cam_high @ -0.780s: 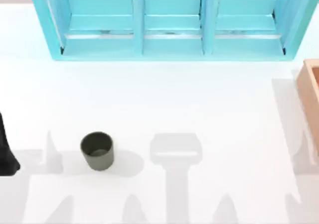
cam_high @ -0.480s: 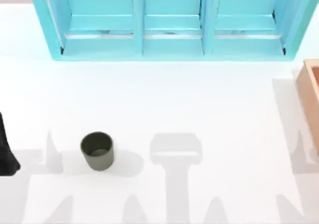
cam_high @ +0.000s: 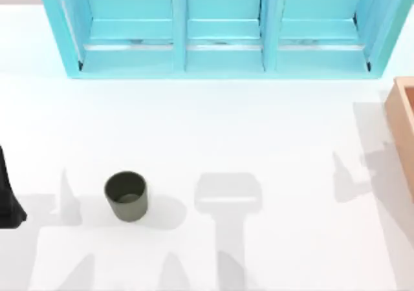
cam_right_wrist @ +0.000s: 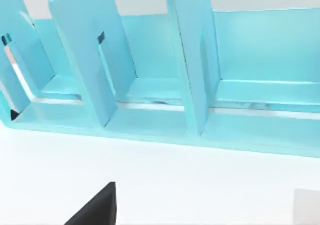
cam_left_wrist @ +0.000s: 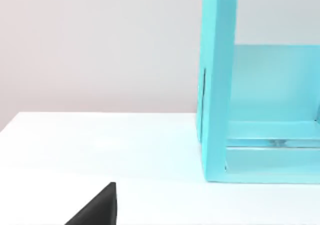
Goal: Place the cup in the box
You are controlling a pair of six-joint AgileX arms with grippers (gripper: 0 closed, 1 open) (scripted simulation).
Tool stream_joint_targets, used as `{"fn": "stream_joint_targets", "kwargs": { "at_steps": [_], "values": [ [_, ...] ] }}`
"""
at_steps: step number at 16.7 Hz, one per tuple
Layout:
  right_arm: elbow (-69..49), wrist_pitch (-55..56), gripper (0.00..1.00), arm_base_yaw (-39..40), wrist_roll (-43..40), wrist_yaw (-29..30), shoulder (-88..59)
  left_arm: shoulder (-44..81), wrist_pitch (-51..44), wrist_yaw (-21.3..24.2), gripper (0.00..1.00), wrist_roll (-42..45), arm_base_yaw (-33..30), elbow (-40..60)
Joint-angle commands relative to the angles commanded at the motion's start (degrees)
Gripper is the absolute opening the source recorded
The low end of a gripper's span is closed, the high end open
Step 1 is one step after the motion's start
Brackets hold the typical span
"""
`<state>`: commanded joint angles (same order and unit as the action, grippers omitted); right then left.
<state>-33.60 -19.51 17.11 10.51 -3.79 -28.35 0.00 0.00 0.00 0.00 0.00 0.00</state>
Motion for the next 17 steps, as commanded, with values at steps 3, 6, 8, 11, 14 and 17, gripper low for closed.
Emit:
{"fn": "stream_joint_targets", "kwargs": {
  "at_steps": [3, 6, 8, 11, 14, 17],
  "values": [
    [-16.75, -9.79, 1.0, 7.58, 5.35, -0.83, -14.63, 0.0, 0.0, 0.0, 1.0, 0.0, 0.0, 0.0],
    [-33.35, -20.08, 1.0, 14.99, 11.29, -0.91, -30.44, 0.0, 0.0, 0.0, 1.0, 0.0, 0.0, 0.0],
    [-43.86, -26.82, 1.0, 19.58, 15.33, -0.58, -40.96, 0.0, 0.0, 0.0, 1.0, 0.0, 0.0, 0.0],
    [-58.92, -36.51, 1.0, 25.88, 21.21, 0.2, -56.04, 0.0, 0.0, 0.0, 1.0, 0.0, 0.0, 0.0],
    [-72.76, -45.53, 1.0, 31.38, 26.88, 1.28, -70.23, 0.0, 0.0, 0.0, 1.0, 0.0, 0.0, 0.0],
    [-84.89, -53.37, 1.0, 35.58, 32.46, 3.07, -83.35, 0.0, 0.0, 0.0, 1.0, 0.0, 0.0, 0.0]
  ]
}}
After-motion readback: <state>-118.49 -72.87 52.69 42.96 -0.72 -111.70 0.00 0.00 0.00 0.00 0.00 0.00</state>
